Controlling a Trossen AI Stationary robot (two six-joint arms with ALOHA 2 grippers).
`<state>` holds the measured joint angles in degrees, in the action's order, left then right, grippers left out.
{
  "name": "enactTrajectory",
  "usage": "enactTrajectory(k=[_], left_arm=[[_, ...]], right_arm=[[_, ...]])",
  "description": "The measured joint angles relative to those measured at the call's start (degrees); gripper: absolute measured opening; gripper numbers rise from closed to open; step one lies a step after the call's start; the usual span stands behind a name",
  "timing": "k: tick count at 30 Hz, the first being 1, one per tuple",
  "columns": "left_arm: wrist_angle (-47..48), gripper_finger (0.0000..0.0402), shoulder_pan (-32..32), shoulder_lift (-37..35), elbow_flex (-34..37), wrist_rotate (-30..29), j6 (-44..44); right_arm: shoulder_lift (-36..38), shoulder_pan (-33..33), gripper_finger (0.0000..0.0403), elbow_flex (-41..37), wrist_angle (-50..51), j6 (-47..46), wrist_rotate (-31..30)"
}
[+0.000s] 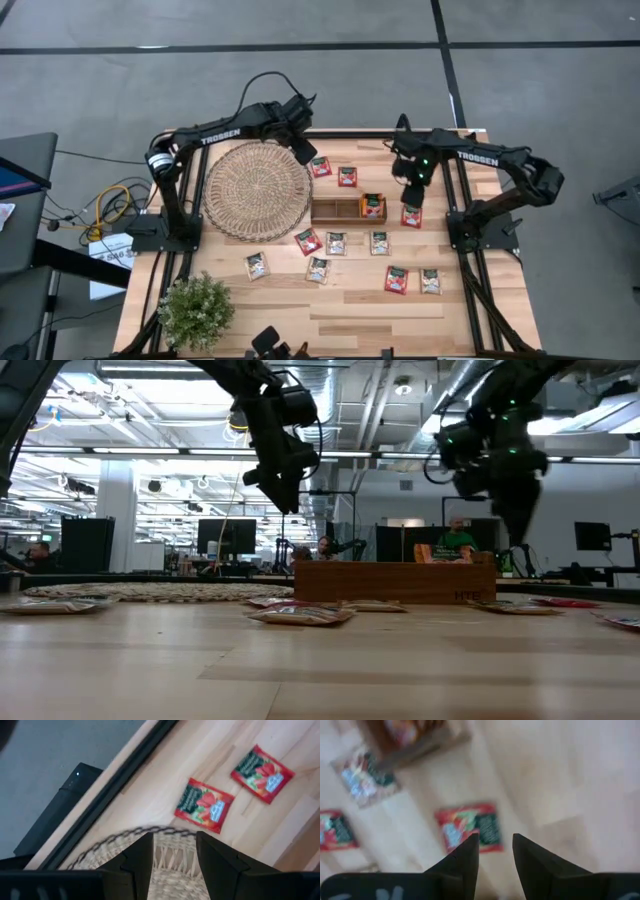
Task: Pick & Place Tea
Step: Put the red tea bag into the middle section of the wooden organizer
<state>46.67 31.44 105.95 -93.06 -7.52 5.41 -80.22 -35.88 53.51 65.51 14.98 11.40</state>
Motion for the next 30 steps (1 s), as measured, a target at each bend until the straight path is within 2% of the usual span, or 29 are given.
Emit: enactTrajectory(k=[4, 9, 14, 23, 30], left_arm=[[-0.9, 0.0142, 0.5, 0.0, 0.0, 0.3, -0.9], [-1.0, 0.0142, 0.4, 0.0, 0.0, 0.6, -1.1], [-1.0, 0.0142, 0.5, 0.0, 0.0, 1.3, -1.1], [-0.9, 0.0142, 0.4, 0.0, 0.0, 1.6, -1.1], [-0.9, 0.0142, 0.4, 0.0, 0.0, 1.6, -1.1]], right_arm=[[2.2, 0.7, 0.0113, -5.7, -1.1, 0.0, 2.3], [4.9, 1.7, 0.0113, -8.8, -4.7, -1.5, 2.3], [6.0, 1.7, 0.0113, -9.2, -6.7, -3.1, -1.2], [5.9, 2.8, 0.0113, -9.9, -7.9, -4.7, -2.8], [5.9, 4.9, 0.0113, -9.9, -8.2, -6.3, -7.0]])
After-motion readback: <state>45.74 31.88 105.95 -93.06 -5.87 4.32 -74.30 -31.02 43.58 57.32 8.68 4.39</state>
